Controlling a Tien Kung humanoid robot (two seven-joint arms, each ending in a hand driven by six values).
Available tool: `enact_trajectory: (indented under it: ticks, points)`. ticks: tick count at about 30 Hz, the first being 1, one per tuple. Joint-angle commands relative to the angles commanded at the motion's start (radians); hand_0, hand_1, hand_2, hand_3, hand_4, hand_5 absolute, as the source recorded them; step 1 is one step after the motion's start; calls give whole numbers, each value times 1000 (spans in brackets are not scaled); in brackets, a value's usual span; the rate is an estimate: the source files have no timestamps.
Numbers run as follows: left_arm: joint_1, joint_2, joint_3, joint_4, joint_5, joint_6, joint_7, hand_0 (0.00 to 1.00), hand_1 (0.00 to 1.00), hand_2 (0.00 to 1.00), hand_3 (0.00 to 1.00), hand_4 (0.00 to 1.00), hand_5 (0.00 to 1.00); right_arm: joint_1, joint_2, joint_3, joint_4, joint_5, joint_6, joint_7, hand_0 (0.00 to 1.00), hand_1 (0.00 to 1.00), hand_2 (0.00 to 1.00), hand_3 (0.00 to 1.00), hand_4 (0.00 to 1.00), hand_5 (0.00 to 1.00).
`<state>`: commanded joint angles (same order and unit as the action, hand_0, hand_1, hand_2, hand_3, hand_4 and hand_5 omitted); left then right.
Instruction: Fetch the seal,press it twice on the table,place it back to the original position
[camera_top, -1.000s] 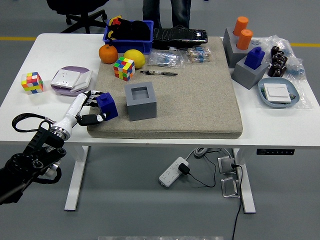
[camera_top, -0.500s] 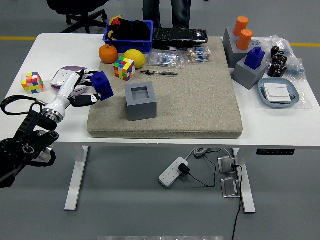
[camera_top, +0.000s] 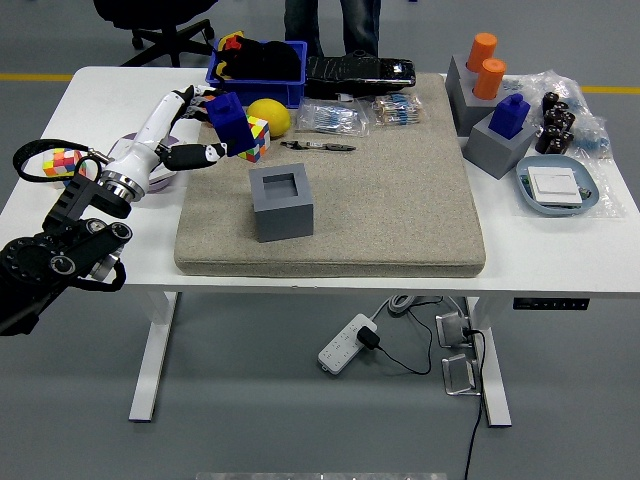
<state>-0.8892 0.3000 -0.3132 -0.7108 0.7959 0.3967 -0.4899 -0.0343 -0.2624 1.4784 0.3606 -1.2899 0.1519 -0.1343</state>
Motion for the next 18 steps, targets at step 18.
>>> enact_trajectory:
  ticks: [18]
  points:
    - [-67, -44, 147, 12, 44, -47, 50, 636, 517, 431, 719, 701, 2, 9, -11, -13, -2, 4, -1, 0, 834, 731, 698, 715, 749, 515]
